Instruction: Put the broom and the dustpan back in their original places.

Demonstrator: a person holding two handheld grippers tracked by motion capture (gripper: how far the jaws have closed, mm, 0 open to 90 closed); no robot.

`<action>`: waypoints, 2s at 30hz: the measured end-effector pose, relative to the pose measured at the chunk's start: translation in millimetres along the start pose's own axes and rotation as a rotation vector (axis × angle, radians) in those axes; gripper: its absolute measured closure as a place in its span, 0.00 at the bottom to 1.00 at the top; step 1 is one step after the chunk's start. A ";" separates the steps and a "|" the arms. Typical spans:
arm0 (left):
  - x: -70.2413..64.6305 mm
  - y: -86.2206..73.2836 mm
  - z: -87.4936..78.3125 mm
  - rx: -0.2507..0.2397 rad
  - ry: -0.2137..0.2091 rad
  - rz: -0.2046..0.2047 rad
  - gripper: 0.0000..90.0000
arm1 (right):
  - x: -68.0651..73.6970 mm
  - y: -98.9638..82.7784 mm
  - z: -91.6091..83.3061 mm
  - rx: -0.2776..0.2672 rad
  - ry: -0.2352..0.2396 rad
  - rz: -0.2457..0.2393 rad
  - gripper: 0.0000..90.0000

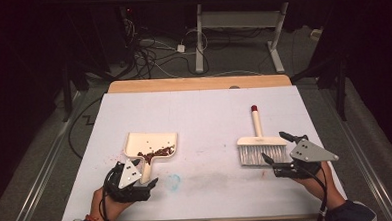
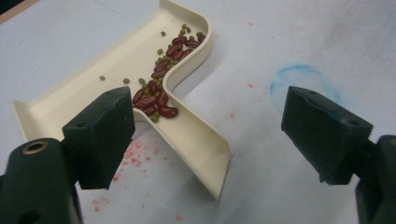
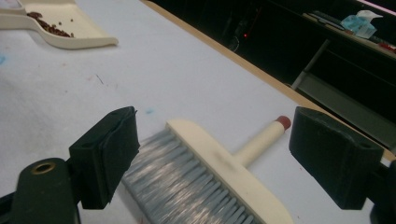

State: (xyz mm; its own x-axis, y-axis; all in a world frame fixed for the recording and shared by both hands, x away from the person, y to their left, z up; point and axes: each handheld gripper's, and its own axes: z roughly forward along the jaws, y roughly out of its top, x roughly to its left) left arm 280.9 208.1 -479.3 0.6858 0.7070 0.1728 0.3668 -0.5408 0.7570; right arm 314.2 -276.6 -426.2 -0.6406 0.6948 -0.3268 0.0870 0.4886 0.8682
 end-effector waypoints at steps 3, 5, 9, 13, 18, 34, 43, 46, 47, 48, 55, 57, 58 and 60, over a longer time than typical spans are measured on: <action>0.2 -0.2 0.2 -0.001 -0.003 0.000 0.19 | 1.9 -5.6 -0.3 0.011 -0.002 -0.006 0.18; 0.3 -0.2 0.3 -0.003 -0.005 0.000 0.19 | 3.1 -9.0 0.1 0.018 0.005 -0.006 0.18; 0.9 0.3 0.7 -0.004 -0.007 0.001 0.19 | 5.8 -17.9 -0.1 0.033 0.015 -0.004 0.18; 0.8 0.6 0.8 -0.004 -0.006 0.005 0.19 | 8.3 -27.4 -1.5 0.039 0.026 0.008 0.18; 0.6 1.4 0.2 -0.013 -0.004 0.001 0.19 | 13.4 -38.3 -4.2 0.037 0.033 0.001 0.18; -3.5 1.0 -3.0 -0.018 -0.001 0.017 0.19 | 19.1 -43.7 -9.5 0.033 0.048 0.012 0.19; -4.9 3.3 -3.6 -0.027 -0.001 0.032 0.19 | 21.9 -41.4 -15.2 0.027 0.027 -0.001 0.19; -4.4 3.4 -3.2 -0.027 0.000 0.027 0.19 | 21.6 -41.9 -15.1 0.031 0.027 0.002 0.19; -4.3 3.5 -2.9 -0.025 -0.001 0.027 0.19 | 21.5 -42.0 -15.1 0.032 0.027 0.001 0.19; -4.3 3.5 -2.3 -0.022 -0.002 0.027 0.19 | 21.5 -42.0 -15.2 0.030 0.028 0.001 0.19; -4.7 3.1 -1.8 -0.019 -0.006 0.027 0.19 | 21.9 -41.4 -15.0 0.028 0.027 -0.007 0.19; -4.5 3.2 -1.7 -0.020 -0.005 0.027 0.19 | 22.3 -41.2 -14.9 0.029 0.026 -0.010 0.19; -4.4 3.3 -1.5 -0.020 -0.006 0.027 0.19 | 22.4 -41.1 -14.9 0.029 0.026 -0.011 0.19; -4.3 3.8 -1.3 -0.018 -0.003 0.029 0.19 | 22.3 -41.0 -14.7 0.031 0.024 -0.011 0.19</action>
State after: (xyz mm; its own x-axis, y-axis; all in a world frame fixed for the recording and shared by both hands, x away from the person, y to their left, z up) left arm 278.6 203.6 -476.3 0.6975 0.6900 0.1933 0.3352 -0.5526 0.7631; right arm 285.1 -288.9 -463.6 -0.6599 0.6765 -0.3269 0.1030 0.5125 0.8525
